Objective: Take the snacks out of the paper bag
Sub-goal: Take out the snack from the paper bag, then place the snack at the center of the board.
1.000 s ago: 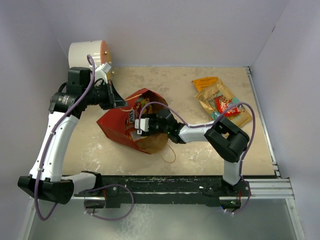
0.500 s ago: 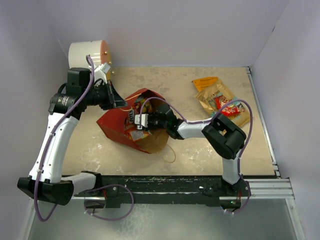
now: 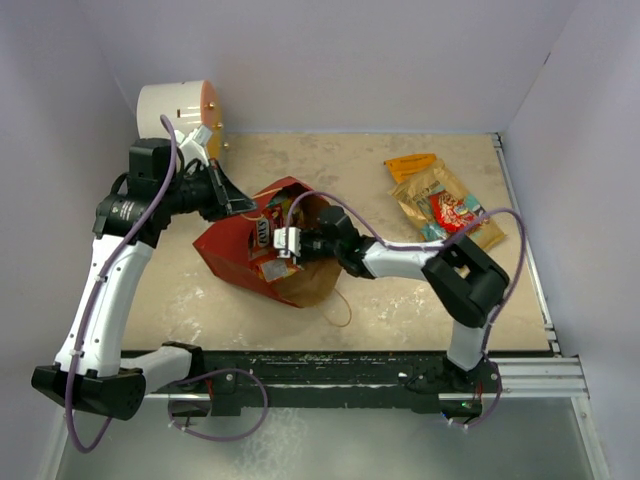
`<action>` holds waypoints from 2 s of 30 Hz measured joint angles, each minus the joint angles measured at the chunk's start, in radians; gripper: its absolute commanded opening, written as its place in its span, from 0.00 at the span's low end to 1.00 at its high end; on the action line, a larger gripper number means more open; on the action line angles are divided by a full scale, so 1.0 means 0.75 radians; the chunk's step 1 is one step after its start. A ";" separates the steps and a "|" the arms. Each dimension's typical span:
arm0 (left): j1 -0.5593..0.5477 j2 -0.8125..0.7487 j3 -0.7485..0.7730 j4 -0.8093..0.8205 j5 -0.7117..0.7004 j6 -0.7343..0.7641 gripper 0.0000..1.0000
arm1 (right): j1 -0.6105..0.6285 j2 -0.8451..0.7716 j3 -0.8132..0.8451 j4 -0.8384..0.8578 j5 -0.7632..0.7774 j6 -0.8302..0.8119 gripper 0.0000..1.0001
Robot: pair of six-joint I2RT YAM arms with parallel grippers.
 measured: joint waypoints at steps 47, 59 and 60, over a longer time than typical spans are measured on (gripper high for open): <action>0.000 0.059 -0.011 -0.043 -0.003 0.091 0.00 | -0.768 0.183 1.033 -1.500 1.231 1.627 0.00; -0.035 0.106 0.095 -0.107 -0.050 0.270 0.00 | -0.839 0.285 1.124 -1.542 1.245 1.577 0.49; -0.046 0.109 0.105 -0.107 -0.055 0.277 0.00 | -0.840 0.273 1.115 -1.521 1.218 1.569 0.52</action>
